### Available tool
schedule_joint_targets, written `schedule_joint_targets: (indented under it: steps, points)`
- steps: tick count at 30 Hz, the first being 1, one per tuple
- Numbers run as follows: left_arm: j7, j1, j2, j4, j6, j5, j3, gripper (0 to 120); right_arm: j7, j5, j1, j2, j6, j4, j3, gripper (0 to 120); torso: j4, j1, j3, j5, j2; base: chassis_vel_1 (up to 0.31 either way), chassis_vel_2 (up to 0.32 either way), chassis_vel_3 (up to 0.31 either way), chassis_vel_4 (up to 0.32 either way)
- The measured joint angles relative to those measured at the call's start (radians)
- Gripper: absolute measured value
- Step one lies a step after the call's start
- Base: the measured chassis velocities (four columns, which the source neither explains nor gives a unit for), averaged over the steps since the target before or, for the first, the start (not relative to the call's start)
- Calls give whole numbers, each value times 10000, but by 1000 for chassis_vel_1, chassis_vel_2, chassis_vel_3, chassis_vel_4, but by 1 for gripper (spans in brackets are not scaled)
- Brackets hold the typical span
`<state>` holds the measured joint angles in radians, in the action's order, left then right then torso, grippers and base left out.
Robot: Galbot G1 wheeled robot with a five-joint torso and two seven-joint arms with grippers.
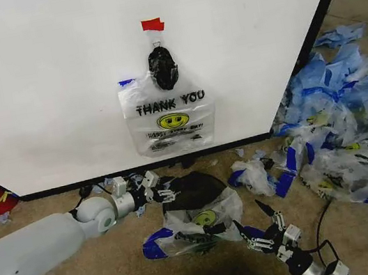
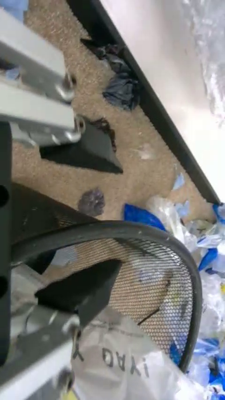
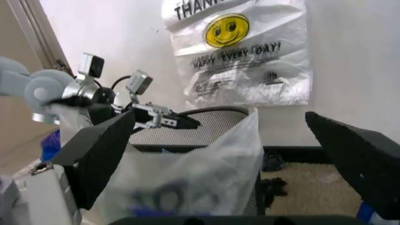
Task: Pick up the garbage bag from the wall and place it over the trash bin.
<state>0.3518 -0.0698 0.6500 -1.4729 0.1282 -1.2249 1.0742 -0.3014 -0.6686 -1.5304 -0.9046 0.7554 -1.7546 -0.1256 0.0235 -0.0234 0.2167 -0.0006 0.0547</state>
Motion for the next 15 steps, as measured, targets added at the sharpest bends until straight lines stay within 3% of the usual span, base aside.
schedule_joint_targets:
  steps: [7,15]
  points:
    - [29,188,319,380,90,-50,267,28,-5,-31,25,-18,14,52,-37,100,1,0,0,-5,0,0,0,0,0]
    - [-180,109,104,-224,93,-260,264,3,-8,-21,87,-62,24,95,5,100,3,0,2,-10,0,0,0,0,0]
